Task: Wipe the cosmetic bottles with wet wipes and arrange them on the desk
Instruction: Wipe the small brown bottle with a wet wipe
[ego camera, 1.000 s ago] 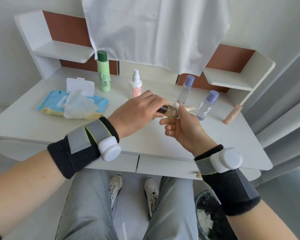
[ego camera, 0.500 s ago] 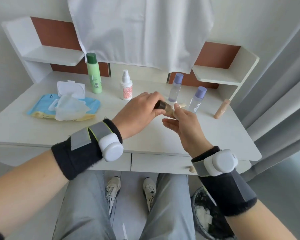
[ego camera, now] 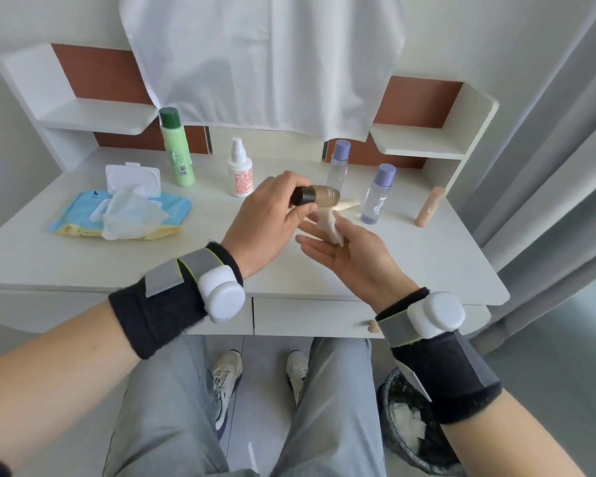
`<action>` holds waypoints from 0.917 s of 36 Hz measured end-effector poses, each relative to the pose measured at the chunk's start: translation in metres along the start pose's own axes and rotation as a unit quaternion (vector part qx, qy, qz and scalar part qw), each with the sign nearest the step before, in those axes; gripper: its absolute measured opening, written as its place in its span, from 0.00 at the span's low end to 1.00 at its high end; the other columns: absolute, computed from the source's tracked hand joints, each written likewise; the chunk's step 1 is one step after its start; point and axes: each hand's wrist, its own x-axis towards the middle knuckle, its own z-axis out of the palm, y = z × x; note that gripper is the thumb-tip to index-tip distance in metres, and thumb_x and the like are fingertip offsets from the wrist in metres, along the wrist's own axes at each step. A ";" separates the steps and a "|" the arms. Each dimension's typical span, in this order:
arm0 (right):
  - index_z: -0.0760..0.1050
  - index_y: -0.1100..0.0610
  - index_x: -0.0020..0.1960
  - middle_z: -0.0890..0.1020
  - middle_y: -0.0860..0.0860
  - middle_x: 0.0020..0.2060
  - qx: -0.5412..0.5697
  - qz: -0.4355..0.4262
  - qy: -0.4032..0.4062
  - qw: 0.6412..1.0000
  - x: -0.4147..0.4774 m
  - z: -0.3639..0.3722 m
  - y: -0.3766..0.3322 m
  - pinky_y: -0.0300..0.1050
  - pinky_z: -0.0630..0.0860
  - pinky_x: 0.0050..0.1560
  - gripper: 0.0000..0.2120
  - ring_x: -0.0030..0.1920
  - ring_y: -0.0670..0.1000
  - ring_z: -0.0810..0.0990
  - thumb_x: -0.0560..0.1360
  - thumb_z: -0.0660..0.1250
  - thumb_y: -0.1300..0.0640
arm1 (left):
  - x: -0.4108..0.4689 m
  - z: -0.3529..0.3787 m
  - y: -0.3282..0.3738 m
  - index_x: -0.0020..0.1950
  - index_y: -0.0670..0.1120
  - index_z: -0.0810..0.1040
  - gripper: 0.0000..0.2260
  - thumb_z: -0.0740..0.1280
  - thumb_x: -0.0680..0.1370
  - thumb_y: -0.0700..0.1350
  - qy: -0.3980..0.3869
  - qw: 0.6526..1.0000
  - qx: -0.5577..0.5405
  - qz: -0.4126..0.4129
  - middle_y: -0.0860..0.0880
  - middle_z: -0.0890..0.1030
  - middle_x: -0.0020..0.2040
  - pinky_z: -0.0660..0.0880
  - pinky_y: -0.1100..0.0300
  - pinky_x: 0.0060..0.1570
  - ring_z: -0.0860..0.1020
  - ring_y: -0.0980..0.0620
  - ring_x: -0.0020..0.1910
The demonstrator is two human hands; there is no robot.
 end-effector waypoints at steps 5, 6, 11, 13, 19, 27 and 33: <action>0.79 0.57 0.56 0.85 0.54 0.52 -0.132 -0.027 0.031 0.990 -0.012 -0.015 -0.001 0.43 0.79 0.52 0.13 0.51 0.51 0.83 0.83 0.59 0.52 | 0.007 0.005 0.006 0.54 0.41 0.76 0.10 0.65 0.78 0.47 -0.014 0.999 0.025 0.019 0.49 0.77 0.43 0.65 0.62 0.42 0.69 0.52 0.40; 0.80 0.56 0.55 0.85 0.53 0.51 -0.143 -0.030 0.051 0.988 -0.015 -0.021 -0.002 0.42 0.78 0.51 0.13 0.50 0.50 0.82 0.82 0.60 0.51 | 0.009 0.007 0.008 0.54 0.42 0.76 0.11 0.64 0.79 0.48 -0.024 0.999 0.029 0.017 0.49 0.77 0.43 0.67 0.60 0.42 0.70 0.51 0.41; 0.82 0.54 0.53 0.82 0.50 0.52 -0.168 -0.038 0.128 0.977 -0.023 -0.044 -0.005 0.39 0.74 0.45 0.11 0.46 0.48 0.76 0.80 0.63 0.50 | 0.017 0.022 0.009 0.53 0.44 0.75 0.12 0.58 0.82 0.50 -0.119 0.989 0.087 -0.006 0.48 0.74 0.42 0.69 0.50 0.45 0.72 0.44 0.44; 0.82 0.53 0.51 0.82 0.49 0.54 -0.153 -0.044 0.150 0.976 -0.025 -0.049 -0.007 0.38 0.73 0.43 0.10 0.45 0.48 0.75 0.80 0.64 0.51 | 0.019 0.029 0.010 0.54 0.44 0.76 0.12 0.57 0.82 0.51 -0.151 0.982 0.113 -0.004 0.48 0.74 0.43 0.65 0.53 0.43 0.72 0.45 0.44; 0.80 0.54 0.50 0.81 0.49 0.47 -0.122 -0.068 0.181 0.974 -0.032 -0.067 -0.010 0.38 0.73 0.41 0.06 0.43 0.48 0.74 0.80 0.66 0.53 | 0.016 0.043 0.012 0.58 0.43 0.74 0.14 0.58 0.82 0.51 -0.217 0.965 0.145 -0.009 0.43 0.77 0.47 0.71 0.47 0.47 0.74 0.41 0.48; 0.75 0.56 0.48 0.78 0.51 0.42 -0.087 -0.089 0.197 0.972 -0.036 -0.083 -0.009 0.38 0.77 0.41 0.01 0.42 0.49 0.77 0.79 0.66 0.59 | 0.015 0.043 0.020 0.61 0.47 0.74 0.16 0.60 0.80 0.55 -0.205 0.962 0.179 -0.036 0.46 0.76 0.51 0.74 0.48 0.46 0.72 0.43 0.53; 0.76 0.55 0.48 0.79 0.51 0.43 -0.103 -0.097 0.192 0.971 -0.041 -0.087 -0.008 0.38 0.77 0.41 0.01 0.43 0.49 0.79 0.79 0.66 0.59 | 0.017 0.047 0.028 0.64 0.48 0.74 0.19 0.65 0.76 0.55 -0.177 0.962 0.209 -0.006 0.46 0.75 0.56 0.68 0.51 0.52 0.71 0.42 0.56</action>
